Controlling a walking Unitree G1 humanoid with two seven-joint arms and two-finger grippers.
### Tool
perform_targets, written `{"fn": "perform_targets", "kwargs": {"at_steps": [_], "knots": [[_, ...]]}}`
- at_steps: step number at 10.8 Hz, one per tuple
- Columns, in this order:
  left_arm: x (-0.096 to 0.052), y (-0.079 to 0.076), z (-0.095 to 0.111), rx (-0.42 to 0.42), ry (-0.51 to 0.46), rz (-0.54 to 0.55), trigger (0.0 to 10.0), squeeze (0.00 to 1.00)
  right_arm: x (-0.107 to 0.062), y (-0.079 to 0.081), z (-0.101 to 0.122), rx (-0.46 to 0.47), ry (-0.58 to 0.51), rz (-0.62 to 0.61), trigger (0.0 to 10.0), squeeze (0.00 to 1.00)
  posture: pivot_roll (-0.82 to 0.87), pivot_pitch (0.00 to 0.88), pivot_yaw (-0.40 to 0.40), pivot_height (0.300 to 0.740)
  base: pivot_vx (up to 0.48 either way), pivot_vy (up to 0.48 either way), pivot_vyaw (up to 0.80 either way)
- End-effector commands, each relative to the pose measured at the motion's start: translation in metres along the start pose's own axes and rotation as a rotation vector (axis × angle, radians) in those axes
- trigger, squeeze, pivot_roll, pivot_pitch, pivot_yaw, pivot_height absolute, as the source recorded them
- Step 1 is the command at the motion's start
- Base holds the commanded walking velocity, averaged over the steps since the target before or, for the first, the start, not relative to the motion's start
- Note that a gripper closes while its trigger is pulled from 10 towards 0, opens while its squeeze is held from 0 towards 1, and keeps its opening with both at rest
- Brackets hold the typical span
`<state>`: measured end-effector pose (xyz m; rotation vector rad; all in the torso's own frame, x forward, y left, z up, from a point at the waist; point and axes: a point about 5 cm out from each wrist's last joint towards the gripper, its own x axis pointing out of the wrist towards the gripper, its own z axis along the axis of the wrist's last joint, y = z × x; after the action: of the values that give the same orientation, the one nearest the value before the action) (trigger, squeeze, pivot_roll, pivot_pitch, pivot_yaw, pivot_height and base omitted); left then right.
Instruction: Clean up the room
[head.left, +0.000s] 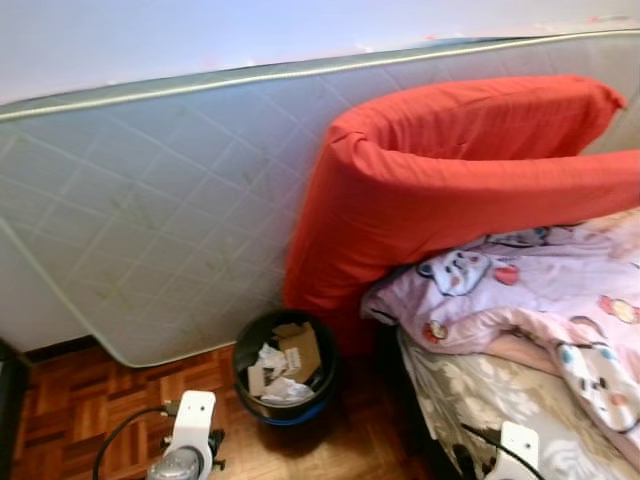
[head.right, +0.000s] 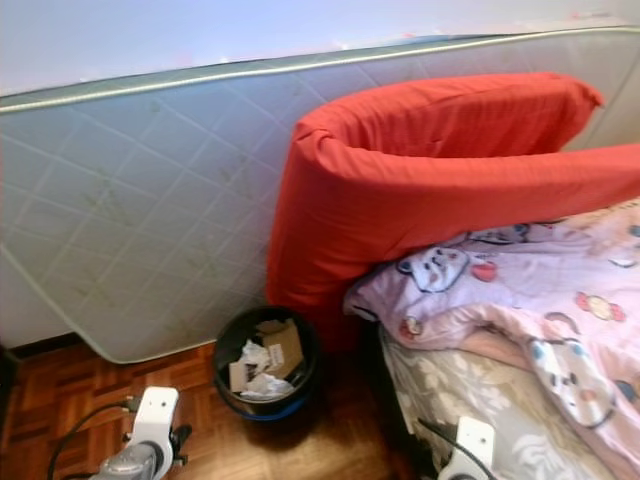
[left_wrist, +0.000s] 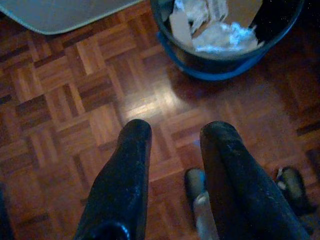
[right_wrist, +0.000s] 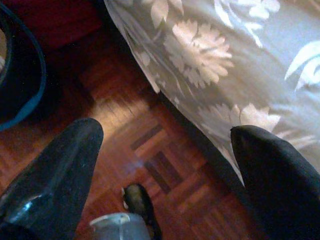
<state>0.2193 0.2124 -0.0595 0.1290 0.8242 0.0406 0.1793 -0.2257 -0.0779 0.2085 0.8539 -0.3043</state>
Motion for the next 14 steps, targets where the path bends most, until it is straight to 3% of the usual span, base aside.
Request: {"fn": "perform_targets", "kwargs": {"at_steps": [1,5,8,11,13,14], "knots": [[-0.002,0.002,-0.009,0.048,0.033,-0.020,10.0,0.00,0.000,-0.008,0.003,0.012,-0.015,-0.021,10.0,0.00,-0.02,0.000,0.034,0.740,0.000,0.000,-0.68],[0.002,-0.014,0.006,0.123,0.010,-0.063,10.0,0.00,-0.003,-0.017,0.001,0.020,-0.034,-0.042,10.0,0.00,-0.07,0.000,0.022,0.740,0.000,0.000,-0.68],[0.004,-0.019,0.014,0.049,-0.024,-0.043,10.0,0.00,-0.003,-0.021,0.000,0.013,-0.012,-0.051,10.0,0.00,0.01,0.000,-0.010,0.740,0.000,0.000,-0.69],[0.000,-0.011,-0.004,0.032,0.025,-0.004,10.0,0.00,-0.002,-0.001,-0.006,-0.024,0.007,0.010,10.0,0.00,0.05,0.000,0.002,0.740,0.000,0.000,-0.68],[-0.003,-0.005,-0.018,-0.028,0.051,0.014,10.0,0.00,-0.007,-0.003,-0.024,-0.157,0.065,0.044,10.0,0.00,0.08,0.008,-0.010,0.740,0.000,0.000,-0.26],[-0.005,-0.005,-0.021,-0.032,0.056,0.018,10.0,0.00,-0.008,-0.005,-0.027,-0.176,0.072,0.048,10.0,0.00,0.07,0.008,-0.015,0.740,0.000,0.000,0.00]]}}
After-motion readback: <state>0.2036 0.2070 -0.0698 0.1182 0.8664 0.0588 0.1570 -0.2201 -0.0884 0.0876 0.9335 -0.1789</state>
